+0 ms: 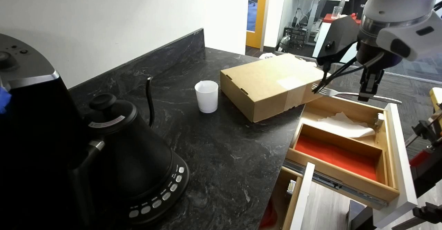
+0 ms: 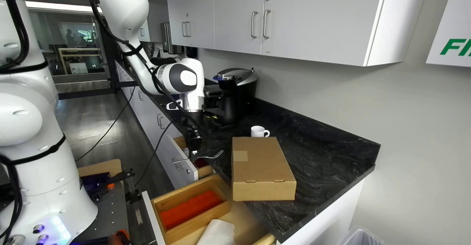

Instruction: Pick the fork and put it in the drawer

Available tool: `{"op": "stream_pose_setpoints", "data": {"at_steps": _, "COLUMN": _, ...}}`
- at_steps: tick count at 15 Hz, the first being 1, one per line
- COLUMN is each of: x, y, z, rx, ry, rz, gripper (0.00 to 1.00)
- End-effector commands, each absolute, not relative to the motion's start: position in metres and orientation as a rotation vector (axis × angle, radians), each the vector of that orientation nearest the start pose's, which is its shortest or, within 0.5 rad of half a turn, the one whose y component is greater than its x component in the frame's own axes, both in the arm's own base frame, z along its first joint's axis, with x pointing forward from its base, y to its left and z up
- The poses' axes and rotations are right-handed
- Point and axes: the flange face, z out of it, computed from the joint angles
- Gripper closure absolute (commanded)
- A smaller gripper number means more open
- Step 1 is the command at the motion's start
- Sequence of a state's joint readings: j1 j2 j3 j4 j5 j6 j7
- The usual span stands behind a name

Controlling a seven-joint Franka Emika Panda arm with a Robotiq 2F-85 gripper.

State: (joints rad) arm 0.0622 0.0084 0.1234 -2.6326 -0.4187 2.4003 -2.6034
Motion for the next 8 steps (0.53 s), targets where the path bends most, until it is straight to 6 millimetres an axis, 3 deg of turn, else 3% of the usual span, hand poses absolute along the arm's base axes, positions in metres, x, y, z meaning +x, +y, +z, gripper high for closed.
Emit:
{"op": "stream_pose_setpoints", "data": {"at_steps": 1, "x": 0.382, "y": 0.079, "z": 0.226, "rx": -0.018, "ry": 3.22, "rz": -0.47, "gripper": 0.96}}
{"op": "stream_pose_setpoints", "data": {"at_steps": 8, "x": 0.366, "y": 0.08, "z": 0.211, "rx": 0.123, "ry": 3.281, "rz": -0.383, "gripper": 0.96}}
